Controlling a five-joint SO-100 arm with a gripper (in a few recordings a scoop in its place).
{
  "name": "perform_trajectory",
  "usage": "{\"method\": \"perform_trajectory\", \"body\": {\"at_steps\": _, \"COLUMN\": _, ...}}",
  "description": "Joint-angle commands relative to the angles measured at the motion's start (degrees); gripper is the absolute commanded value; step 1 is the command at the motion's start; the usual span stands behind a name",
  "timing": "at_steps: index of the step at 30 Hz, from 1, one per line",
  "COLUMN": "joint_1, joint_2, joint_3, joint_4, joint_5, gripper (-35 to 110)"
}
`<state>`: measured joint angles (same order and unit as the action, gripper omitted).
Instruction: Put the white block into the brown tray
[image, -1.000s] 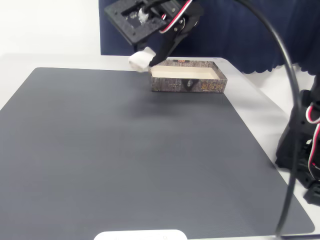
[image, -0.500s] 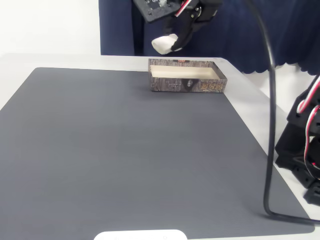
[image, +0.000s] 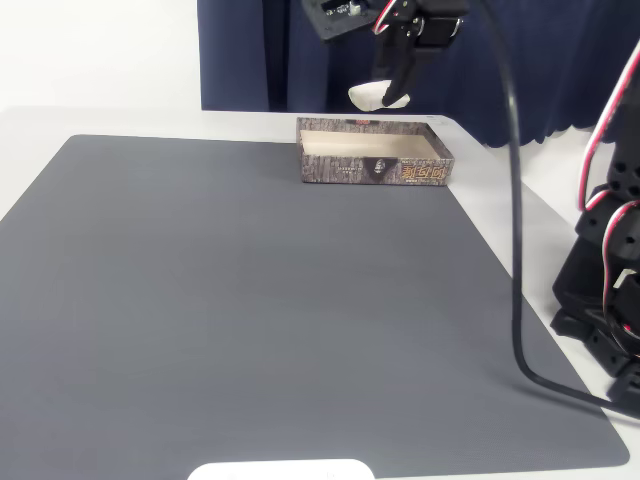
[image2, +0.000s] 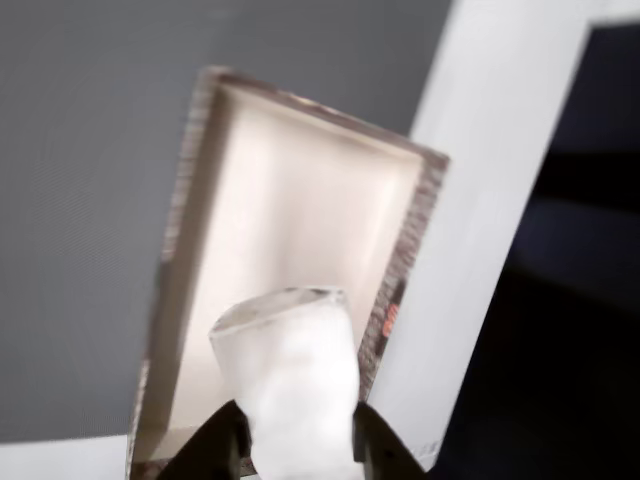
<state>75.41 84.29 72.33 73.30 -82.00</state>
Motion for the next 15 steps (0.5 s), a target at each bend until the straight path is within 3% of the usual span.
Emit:
{"method": "perform_trajectory", "body": {"at_steps": 1, "joint_1": 0.53, "joint_2": -1.14, "joint_3": -4.75, "joint_4": -0.18, "joint_5": 2.64, "gripper": 1}}
{"method": "perform_trajectory", "body": {"at_steps": 8, "joint_1": -0.53, "joint_2": -6.24, "joint_3": -8.96, "joint_4": -0.09, "joint_5": 3.87, "gripper": 1}}
{"method": "perform_trajectory", "body": {"at_steps": 15, "joint_1": -0.26, "joint_2": -8.09, "joint_3": -11.78, "joint_4": 0.0, "joint_5": 24.43, "gripper": 0}}
